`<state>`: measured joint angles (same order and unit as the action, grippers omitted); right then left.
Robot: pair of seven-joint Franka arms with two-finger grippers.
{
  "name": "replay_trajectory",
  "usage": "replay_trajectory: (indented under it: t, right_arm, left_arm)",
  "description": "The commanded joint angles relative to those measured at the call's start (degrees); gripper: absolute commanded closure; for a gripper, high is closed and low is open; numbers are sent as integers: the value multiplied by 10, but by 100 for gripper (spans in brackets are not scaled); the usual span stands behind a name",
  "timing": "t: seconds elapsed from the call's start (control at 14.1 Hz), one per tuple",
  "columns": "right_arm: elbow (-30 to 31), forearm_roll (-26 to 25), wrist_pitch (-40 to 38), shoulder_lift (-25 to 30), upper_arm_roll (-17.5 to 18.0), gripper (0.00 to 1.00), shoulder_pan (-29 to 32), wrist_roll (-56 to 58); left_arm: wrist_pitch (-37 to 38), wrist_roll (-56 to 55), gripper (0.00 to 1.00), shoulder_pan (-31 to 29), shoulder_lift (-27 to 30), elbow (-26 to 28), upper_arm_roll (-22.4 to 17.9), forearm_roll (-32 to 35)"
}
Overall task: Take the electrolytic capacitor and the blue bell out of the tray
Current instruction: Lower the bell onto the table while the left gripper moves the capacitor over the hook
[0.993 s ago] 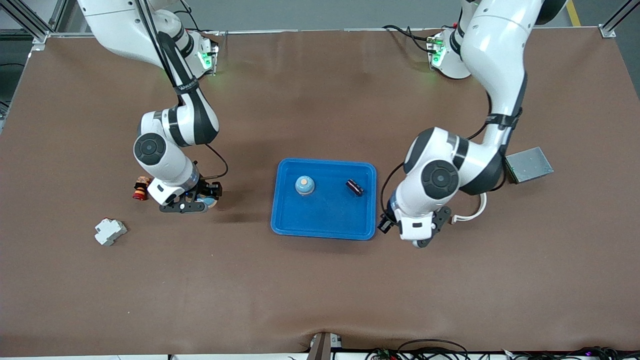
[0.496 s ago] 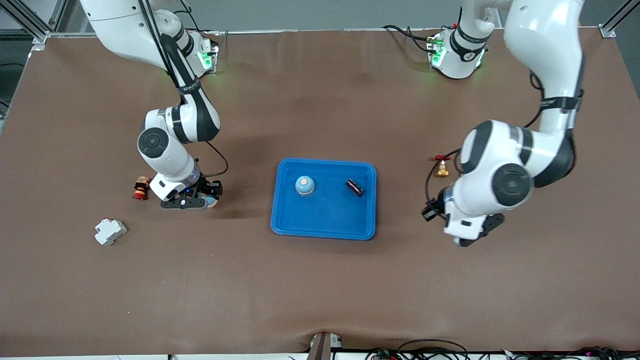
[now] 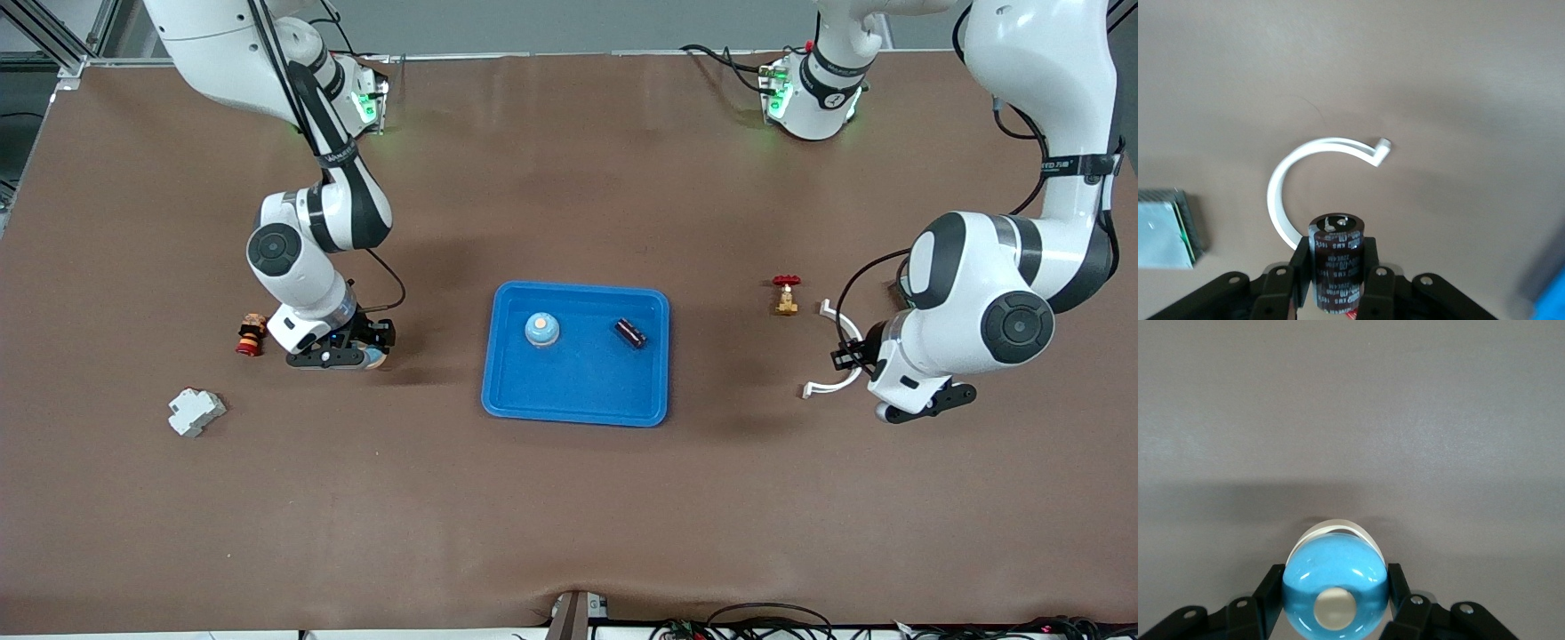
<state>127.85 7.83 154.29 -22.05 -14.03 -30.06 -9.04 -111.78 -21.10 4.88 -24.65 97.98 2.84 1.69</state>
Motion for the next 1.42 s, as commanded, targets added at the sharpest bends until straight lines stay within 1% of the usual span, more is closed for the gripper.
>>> replay_trajectory:
  t: [0.0, 0.14, 0.35, 0.64, 0.78, 0.92, 0.99, 1.06, 1.35]
  right_arm:
    - [17, 18, 22, -4, 8, 100, 6, 10]
    - [16, 39, 22, -12, 9, 100, 3, 11]
    - [12, 49, 22, -19, 9, 100, -1, 11]
    - [8, 50, 24, -28, 9, 100, -1, 11]
    - [6, 50, 24, -32, 9, 100, -2, 10]
    - [4, 50, 24, -34, 9, 100, -1, 10]
    - [0, 50, 24, -34, 9, 31, -1, 10]
    - [-1, 50, 25, -34, 9, 0, -1, 8]
    - [-22, 50, 11, -34, 9, 0, -2, 6]
  left_arm:
    - [-68, 46, 100, -23, 21, 66, 6, 36]
    - [-107, 74, 100, -38, 4, 75, 6, 39]
    - [-140, 61, 100, -30, -22, 75, 7, 39]
    - [-143, 40, 100, -15, -34, 81, 8, 39]
    - [-143, 39, 100, -15, -30, 95, 8, 39]
    - [-164, 37, 100, -16, -29, 112, 8, 38]
    - [-182, 36, 100, -17, -28, 125, 8, 35]
    - [-193, 35, 100, -17, -28, 133, 8, 32]
    - [-193, 12, 100, -13, -30, 144, 8, 31]
